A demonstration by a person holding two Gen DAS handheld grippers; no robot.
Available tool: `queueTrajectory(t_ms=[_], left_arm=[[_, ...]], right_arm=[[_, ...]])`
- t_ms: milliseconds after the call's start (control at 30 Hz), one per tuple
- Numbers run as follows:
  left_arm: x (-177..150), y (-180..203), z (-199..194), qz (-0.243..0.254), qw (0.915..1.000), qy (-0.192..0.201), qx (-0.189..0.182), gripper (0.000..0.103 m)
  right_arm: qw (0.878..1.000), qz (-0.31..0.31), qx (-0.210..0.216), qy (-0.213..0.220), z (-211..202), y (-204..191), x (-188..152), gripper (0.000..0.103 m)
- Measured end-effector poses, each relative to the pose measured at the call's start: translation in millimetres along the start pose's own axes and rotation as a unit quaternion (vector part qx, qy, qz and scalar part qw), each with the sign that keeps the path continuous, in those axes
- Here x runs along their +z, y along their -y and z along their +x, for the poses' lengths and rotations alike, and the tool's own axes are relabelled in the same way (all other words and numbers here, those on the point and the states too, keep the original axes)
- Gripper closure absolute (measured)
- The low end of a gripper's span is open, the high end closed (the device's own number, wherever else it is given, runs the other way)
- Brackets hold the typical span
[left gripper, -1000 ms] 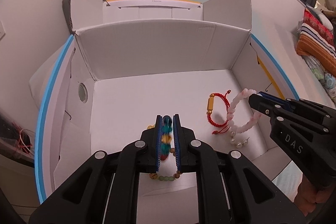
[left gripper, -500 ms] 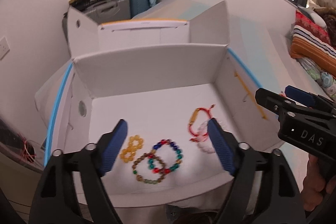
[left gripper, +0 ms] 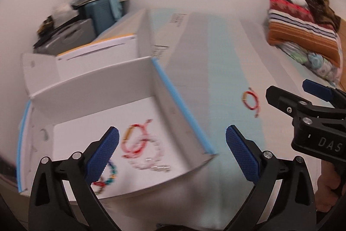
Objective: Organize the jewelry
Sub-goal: 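Move both tools back toward the red cord and red bead bracelets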
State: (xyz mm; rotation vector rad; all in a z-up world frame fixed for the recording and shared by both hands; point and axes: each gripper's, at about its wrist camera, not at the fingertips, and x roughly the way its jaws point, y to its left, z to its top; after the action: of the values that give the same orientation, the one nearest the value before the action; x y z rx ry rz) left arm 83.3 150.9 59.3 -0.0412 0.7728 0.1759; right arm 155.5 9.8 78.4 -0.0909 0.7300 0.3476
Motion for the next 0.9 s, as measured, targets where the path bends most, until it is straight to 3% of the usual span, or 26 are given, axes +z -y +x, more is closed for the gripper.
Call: queueTrajectory(t_ms=[433,733,900], left_arm=[[23.1,122.6,61.2,0.047,0.9975,-0.016,-0.050,0.006],[24.9,160.9,140.8,0.050,0.9971,-0.040,-0.041,0.006],[24.9,166.9,186.3,0.044,0.9963,-0.060,-0.043,0.006]], right_arm=[[0.995,0.070,-0.065,-0.017,11.4,153.8,-21.1,0.008],[0.988,0.124,-0.082,-0.043,61.0,240.5,-41.7,0.008],[0.984,0.137,-0.095,-0.065,102.7,269.0,-56.2,0.013]])
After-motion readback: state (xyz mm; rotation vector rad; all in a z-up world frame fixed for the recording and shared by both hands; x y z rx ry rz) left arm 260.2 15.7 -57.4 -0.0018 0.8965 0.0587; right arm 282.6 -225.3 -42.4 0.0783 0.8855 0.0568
